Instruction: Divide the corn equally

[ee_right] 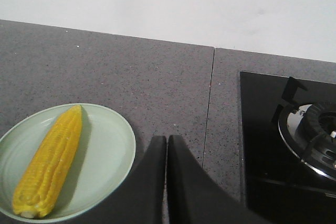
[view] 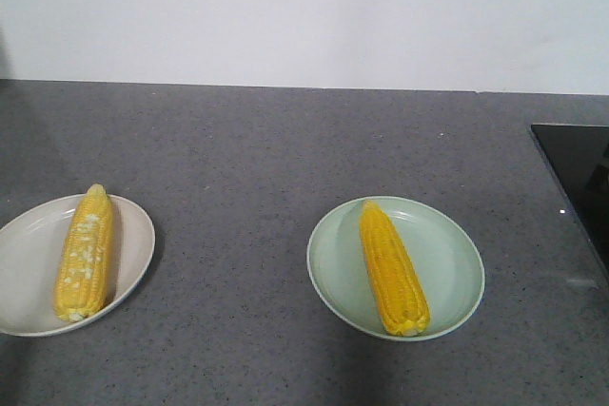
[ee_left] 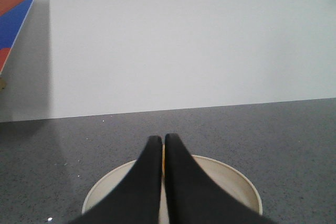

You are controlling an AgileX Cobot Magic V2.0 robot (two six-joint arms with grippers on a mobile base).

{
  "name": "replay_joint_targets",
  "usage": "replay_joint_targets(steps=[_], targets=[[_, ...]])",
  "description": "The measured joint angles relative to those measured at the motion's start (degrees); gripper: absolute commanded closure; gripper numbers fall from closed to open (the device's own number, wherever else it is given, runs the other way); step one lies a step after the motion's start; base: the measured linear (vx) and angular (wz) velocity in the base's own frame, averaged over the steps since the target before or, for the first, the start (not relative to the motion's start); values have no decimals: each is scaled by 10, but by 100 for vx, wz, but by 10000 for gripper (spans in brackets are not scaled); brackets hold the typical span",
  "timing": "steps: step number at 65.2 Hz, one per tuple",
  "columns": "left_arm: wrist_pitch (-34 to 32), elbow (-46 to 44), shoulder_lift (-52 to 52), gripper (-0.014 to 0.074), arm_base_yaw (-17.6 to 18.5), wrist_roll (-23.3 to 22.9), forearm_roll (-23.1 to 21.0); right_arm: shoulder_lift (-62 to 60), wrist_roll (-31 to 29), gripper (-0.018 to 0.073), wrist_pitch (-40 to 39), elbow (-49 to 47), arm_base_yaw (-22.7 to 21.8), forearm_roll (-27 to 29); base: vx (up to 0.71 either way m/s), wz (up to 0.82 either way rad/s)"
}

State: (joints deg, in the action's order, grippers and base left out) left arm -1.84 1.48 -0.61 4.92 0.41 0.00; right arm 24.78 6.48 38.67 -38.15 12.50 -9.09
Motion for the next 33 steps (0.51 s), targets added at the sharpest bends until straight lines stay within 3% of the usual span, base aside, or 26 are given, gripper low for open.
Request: replay_joint_targets(steps=[33], targets=[[0, 0, 0, 603, 0, -1, 0, -18, -27, 570, -44, 44, 0, 8, 0, 0]])
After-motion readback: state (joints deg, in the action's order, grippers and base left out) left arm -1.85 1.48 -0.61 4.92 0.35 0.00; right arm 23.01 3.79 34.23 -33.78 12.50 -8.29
